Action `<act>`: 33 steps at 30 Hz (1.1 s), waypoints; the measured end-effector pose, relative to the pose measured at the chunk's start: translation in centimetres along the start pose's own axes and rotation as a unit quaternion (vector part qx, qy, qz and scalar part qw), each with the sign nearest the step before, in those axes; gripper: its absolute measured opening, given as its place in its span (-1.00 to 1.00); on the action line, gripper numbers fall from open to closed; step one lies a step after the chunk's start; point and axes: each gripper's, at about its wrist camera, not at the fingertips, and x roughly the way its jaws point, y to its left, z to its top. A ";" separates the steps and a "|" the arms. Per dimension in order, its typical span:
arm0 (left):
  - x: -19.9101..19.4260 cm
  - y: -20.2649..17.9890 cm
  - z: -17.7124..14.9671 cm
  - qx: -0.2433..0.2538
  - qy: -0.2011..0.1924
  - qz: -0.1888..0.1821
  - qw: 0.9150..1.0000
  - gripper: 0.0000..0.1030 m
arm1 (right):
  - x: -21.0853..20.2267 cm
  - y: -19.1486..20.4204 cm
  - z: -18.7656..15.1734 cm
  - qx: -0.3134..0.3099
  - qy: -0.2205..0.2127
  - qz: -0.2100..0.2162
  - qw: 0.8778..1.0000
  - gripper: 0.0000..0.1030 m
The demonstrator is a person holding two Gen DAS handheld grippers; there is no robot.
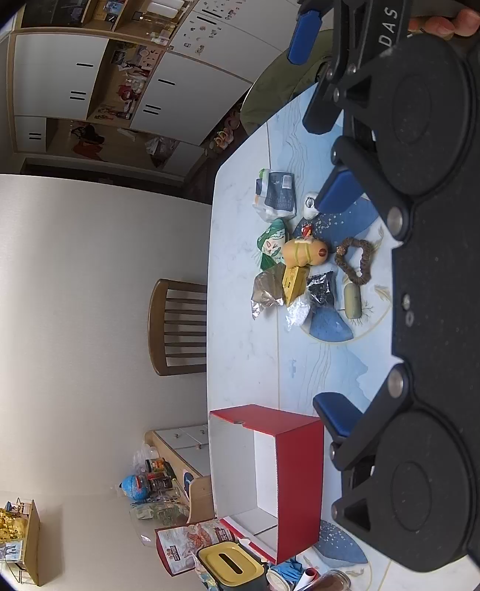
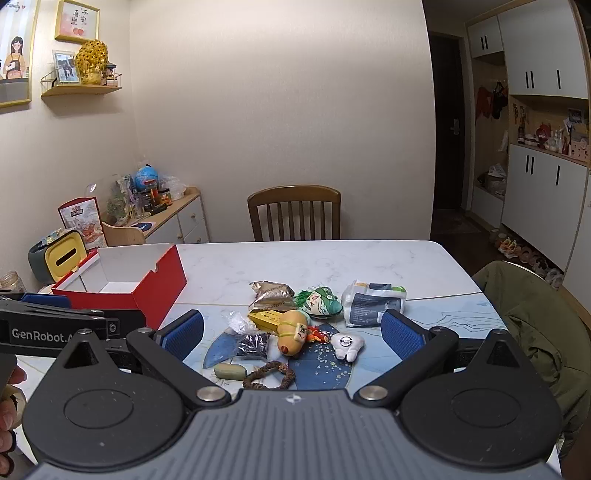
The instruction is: Organize objects
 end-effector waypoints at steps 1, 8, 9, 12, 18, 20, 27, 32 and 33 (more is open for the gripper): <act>0.1 0.0 0.0 0.000 0.001 0.000 1.000 0.99 | 0.1 0.0 0.0 0.000 0.002 -0.001 1.000 1.00; 0.1 0.3 -0.2 -0.001 -0.001 0.004 1.000 0.99 | 0.6 -0.1 -0.1 0.010 0.011 0.003 1.000 1.00; 0.1 0.3 -0.1 -0.002 -0.003 0.005 1.000 0.99 | 0.6 0.0 -0.1 0.008 0.011 0.004 1.000 1.00; -0.1 0.5 -0.1 -0.009 -0.007 0.003 1.000 0.99 | 0.5 0.3 -0.1 0.001 0.006 0.010 1.000 1.00; -0.2 0.5 -0.1 -0.011 -0.010 0.003 1.000 0.99 | 0.2 0.6 0.0 -0.006 -0.002 0.013 1.000 1.00; -0.2 0.6 -0.2 -0.012 -0.010 0.002 1.000 0.99 | 0.2 0.7 0.0 -0.009 -0.003 0.013 1.000 1.00; -0.2 0.9 -0.3 -0.020 -0.012 -0.001 1.000 0.99 | 0.3 1.3 0.0 -0.019 -0.008 0.012 1.000 1.00; 0.5 2.0 -0.1 -0.030 -0.006 -0.007 1.000 0.99 | 1.4 2.1 0.2 -0.028 0.000 0.018 0.999 1.00; 0.9 2.4 0.1 -0.031 -0.004 -0.008 0.999 0.99 | 1.6 2.2 0.2 -0.029 0.002 0.019 0.999 1.00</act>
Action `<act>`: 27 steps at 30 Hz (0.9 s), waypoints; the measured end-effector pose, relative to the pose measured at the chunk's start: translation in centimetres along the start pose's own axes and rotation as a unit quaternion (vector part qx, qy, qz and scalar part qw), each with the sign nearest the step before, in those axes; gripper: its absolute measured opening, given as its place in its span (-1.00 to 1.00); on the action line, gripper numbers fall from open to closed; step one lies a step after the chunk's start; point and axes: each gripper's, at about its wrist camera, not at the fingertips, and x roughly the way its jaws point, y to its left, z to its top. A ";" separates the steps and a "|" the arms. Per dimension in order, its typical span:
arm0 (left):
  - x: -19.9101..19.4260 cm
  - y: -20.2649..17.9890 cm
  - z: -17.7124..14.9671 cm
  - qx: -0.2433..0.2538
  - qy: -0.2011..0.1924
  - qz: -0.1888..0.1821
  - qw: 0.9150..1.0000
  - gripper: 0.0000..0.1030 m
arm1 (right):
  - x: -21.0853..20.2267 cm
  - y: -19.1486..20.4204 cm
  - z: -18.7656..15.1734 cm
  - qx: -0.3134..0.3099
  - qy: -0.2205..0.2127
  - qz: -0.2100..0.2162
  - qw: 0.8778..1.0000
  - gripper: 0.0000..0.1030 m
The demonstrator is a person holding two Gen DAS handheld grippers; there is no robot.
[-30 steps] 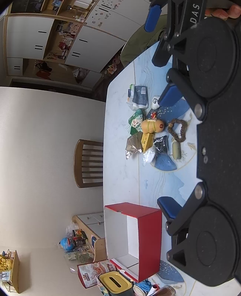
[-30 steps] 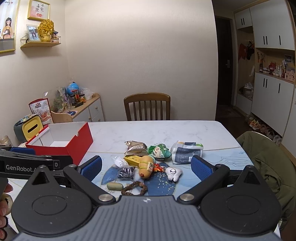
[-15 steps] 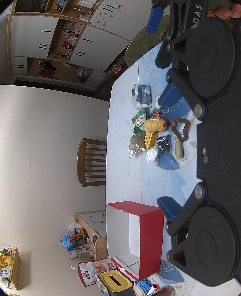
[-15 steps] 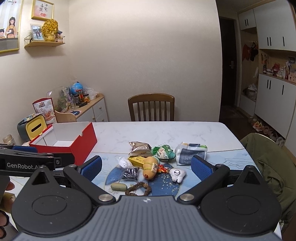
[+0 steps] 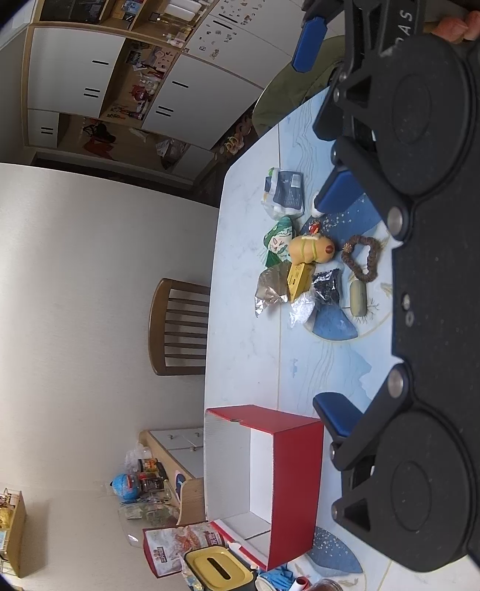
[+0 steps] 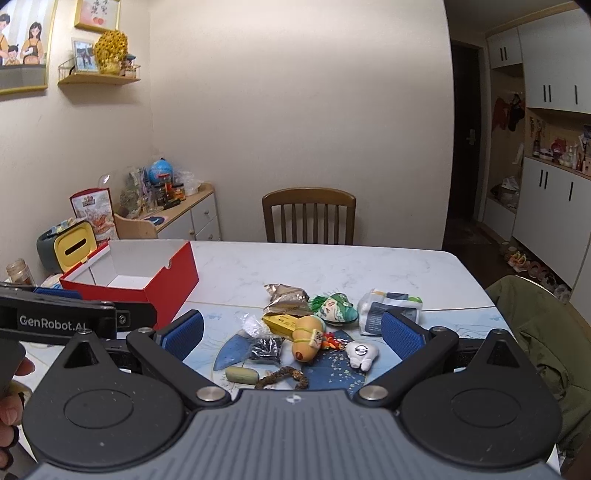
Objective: Organize objects
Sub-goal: 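Move left tool to the black bag while right tool reaches the brown bead bracelet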
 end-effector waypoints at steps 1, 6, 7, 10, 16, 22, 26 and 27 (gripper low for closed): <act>0.3 0.2 0.1 0.000 0.001 -0.002 1.000 0.99 | 0.3 0.1 0.0 -0.001 0.002 0.000 1.000 1.00; 2.7 1.6 0.9 -0.001 0.019 -0.021 1.000 0.99 | 2.4 0.7 0.5 0.004 0.021 -0.010 1.000 1.00; 3.2 1.9 1.1 0.001 0.022 -0.023 1.000 0.99 | 2.9 0.8 0.6 0.004 0.024 -0.012 1.000 1.00; 4.7 2.7 1.6 0.007 0.031 -0.029 0.999 0.99 | 4.4 1.2 0.9 0.008 0.034 -0.016 0.999 1.00; 8.6 4.5 2.7 0.014 0.052 -0.052 0.997 0.99 | 7.4 1.2 1.5 0.027 0.050 -0.032 0.998 0.99; 12.7 5.5 2.3 0.036 0.066 -0.078 0.994 0.99 | 10.9 -0.1 0.8 0.046 0.079 -0.061 0.994 0.90; 15.5 5.5 0.9 0.057 0.083 -0.098 0.990 0.99 | 13.3 -0.9 -0.5 0.053 0.113 -0.075 0.989 0.81; 16.1 5.4 0.6 0.062 0.090 -0.102 0.989 0.99 | 13.8 -1.1 -0.9 0.052 0.120 -0.077 0.988 0.81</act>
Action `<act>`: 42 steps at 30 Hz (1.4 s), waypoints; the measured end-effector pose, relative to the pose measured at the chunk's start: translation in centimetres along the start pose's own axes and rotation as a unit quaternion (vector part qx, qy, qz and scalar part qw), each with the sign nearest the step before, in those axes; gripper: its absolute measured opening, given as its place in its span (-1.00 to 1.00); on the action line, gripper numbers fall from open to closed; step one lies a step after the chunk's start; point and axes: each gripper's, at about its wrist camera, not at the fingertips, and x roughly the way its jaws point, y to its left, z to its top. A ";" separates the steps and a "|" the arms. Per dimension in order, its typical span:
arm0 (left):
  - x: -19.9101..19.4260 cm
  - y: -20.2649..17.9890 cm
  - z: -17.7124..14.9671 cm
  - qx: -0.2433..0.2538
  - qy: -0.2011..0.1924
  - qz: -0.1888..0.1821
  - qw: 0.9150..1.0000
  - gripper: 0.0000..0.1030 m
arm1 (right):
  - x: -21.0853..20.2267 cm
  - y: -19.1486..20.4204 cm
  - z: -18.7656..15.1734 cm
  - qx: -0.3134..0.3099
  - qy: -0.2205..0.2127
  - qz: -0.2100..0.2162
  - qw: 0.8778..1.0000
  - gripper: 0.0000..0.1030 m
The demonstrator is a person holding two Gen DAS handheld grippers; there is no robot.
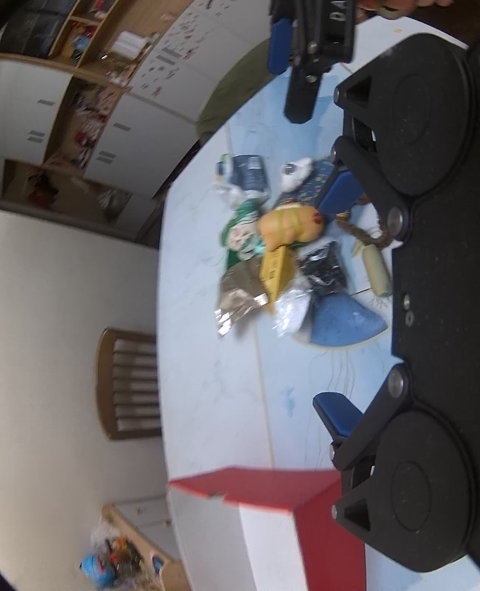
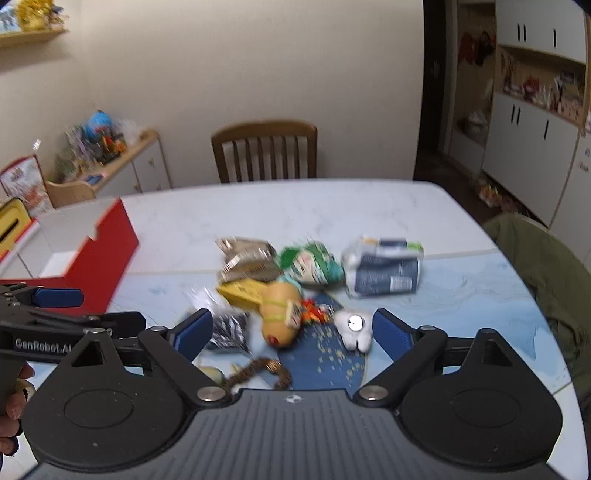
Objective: Organize objects
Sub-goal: 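Move left tool to the black bag while right tool reaches the brown bead bracelet, then close left tool on the black bag while right tool grasps the bracelet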
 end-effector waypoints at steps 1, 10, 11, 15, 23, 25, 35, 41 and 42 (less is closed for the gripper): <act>0.7 0.1 -0.2 0.002 0.008 -0.002 1.000 0.99 | 0.5 0.0 -0.3 -0.001 0.007 -0.002 1.000 0.78; 5.2 1.5 -0.2 -0.017 0.033 -0.022 0.999 0.98 | 4.1 0.9 -2.9 -0.022 0.064 -0.006 0.998 0.47; 5.6 1.3 -0.2 -0.015 0.034 -0.023 0.999 0.98 | 4.6 1.0 -3.1 -0.024 0.071 -0.003 0.997 0.43; 7.5 0.9 0.1 -0.018 0.044 -0.023 0.999 0.95 | 6.4 1.3 -3.8 -0.034 0.091 -0.002 0.995 0.31; 10.6 0.1 0.0 -0.029 0.069 -0.005 0.997 0.86 | 9.5 1.1 -4.9 -0.049 0.114 0.004 0.992 0.00; 11.3 -0.3 0.0 -0.032 0.074 -0.001 0.997 0.79 | 10.2 1.0 -5.0 -0.053 0.117 0.011 0.992 -0.11; 12.7 -1.8 0.0 -0.041 0.082 0.018 0.996 0.45 | 11.3 0.8 -5.1 -0.077 0.115 0.037 0.990 -0.36; 12.6 -2.5 0.1 -0.046 0.082 0.007 0.996 -0.03 | 11.2 0.7 -5.0 -0.086 0.115 0.050 0.988 -0.67; 12.5 -2.6 0.1 -0.050 0.082 0.004 0.995 -0.08 | 11.2 0.6 -5.0 -0.086 0.116 0.052 0.988 -0.70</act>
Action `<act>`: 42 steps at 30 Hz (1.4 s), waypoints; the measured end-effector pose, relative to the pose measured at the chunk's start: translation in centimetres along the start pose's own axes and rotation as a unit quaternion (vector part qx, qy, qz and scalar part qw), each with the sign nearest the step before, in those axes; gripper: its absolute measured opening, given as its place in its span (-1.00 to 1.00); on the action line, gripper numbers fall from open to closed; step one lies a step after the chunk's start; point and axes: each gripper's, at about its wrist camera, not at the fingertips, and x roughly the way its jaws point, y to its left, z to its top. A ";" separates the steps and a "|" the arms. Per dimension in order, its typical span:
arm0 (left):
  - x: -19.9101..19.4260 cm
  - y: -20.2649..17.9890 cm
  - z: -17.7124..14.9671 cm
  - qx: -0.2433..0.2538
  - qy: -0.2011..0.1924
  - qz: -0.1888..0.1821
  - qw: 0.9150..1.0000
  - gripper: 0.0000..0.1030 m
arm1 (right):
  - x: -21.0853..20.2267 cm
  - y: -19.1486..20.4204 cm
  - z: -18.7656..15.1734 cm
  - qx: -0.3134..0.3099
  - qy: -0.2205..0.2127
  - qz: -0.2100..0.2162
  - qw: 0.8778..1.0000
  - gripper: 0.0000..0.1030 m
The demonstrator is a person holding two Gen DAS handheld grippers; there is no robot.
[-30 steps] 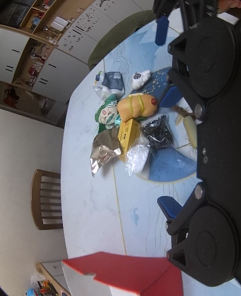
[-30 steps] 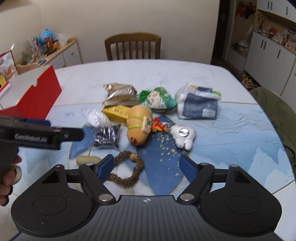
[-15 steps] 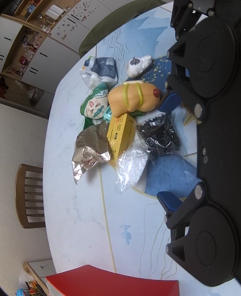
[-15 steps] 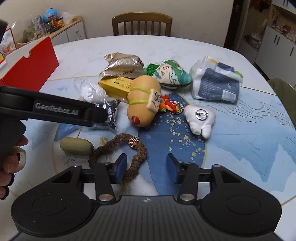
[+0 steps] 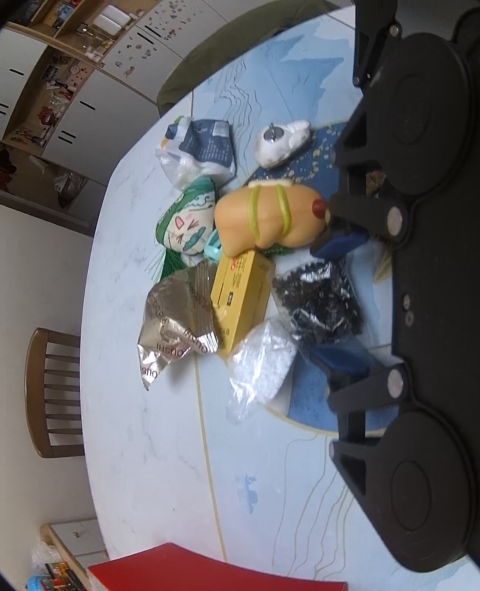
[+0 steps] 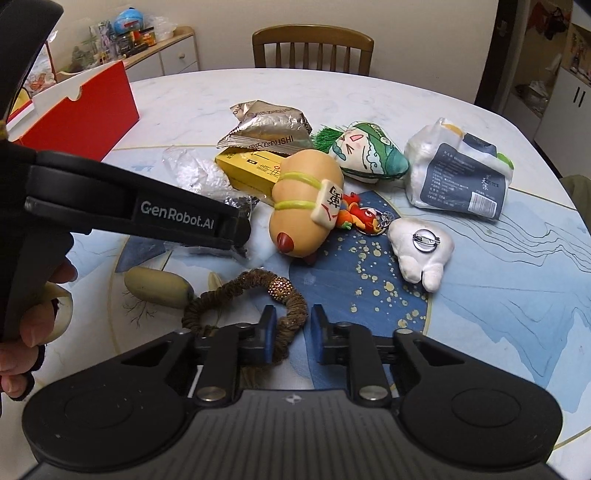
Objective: Organize objects
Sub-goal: 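Close left tool on the black bag while right tool grasps the bracelet, then carry the black bag with left tool while right tool carries bracelet into the box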
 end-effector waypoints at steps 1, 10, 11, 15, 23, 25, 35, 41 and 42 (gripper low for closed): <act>-0.1 -0.1 0.0 -0.003 0.000 0.002 1.000 -0.12 | 0.0 -0.1 0.0 0.001 0.000 0.002 1.000 -0.72; -1.5 -0.9 -0.1 -0.005 -0.003 0.008 1.000 -0.35 | -1.8 -1.8 -0.1 0.028 -0.018 0.020 0.999 -0.80; -1.8 -1.0 -0.2 -0.005 -0.002 0.009 1.000 -0.35 | -2.1 -2.0 -0.1 0.031 -0.020 0.024 0.999 -0.80; -3.3 -1.4 -0.4 -0.008 -0.005 0.003 1.000 -0.35 | -3.4 -2.6 -0.1 0.039 -0.030 0.037 0.998 -0.81; -6.7 -1.7 -0.6 -0.025 -0.002 -0.003 1.000 -0.35 | -6.5 -3.4 0.2 0.041 -0.055 0.060 0.996 -0.82; -7.4 -1.9 -0.6 -0.026 0.001 -0.003 1.000 -0.35 | -7.2 -3.5 0.2 0.039 -0.060 0.062 0.995 -0.82; -11.4 -0.9 -0.9 -0.041 -0.012 0.000 0.999 -0.35 | -10.3 -3.5 1.6 0.044 -0.086 0.097 0.991 -0.82; -13.7 1.6 -0.2 -0.057 -0.024 0.006 0.998 -0.35 | -11.3 -1.6 3.6 0.033 -0.095 0.109 0.989 -0.82; -14.0 2.2 0.0 -0.056 -0.027 0.009 0.998 -0.35 | -11.5 -1.2 4.1 0.033 -0.096 0.112 0.988 -0.82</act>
